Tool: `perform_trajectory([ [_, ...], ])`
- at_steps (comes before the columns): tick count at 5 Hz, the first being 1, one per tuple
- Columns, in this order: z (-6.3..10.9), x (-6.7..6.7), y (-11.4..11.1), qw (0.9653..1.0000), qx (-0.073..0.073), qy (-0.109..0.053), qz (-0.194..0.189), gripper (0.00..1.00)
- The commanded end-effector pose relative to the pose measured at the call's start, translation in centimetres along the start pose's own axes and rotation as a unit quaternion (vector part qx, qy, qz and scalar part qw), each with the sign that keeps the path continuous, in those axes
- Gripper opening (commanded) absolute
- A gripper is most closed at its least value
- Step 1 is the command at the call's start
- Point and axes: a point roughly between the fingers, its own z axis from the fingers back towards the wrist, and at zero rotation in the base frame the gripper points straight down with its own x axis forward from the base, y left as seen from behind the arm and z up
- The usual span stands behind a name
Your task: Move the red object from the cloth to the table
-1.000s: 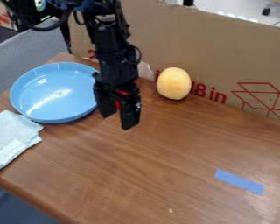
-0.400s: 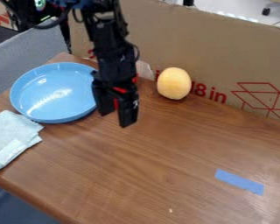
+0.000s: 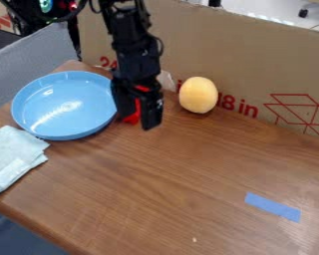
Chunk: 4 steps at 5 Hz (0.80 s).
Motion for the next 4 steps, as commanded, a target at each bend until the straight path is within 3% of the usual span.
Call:
perform_trajectory([
  [1,0.8,0.8,0.6,0.9988,0.040,-0.023,-0.017,1.00],
  [2,1.7,-0.3,0.2,0.9990,0.043,-0.006,-0.012,1.00],
  [3,2.7,-1.6,0.7,0.9982,0.058,0.003,-0.010,1.00],
  [4,1.9,-2.3,2.4,0.9985,0.055,-0.003,-0.001,1.00],
])
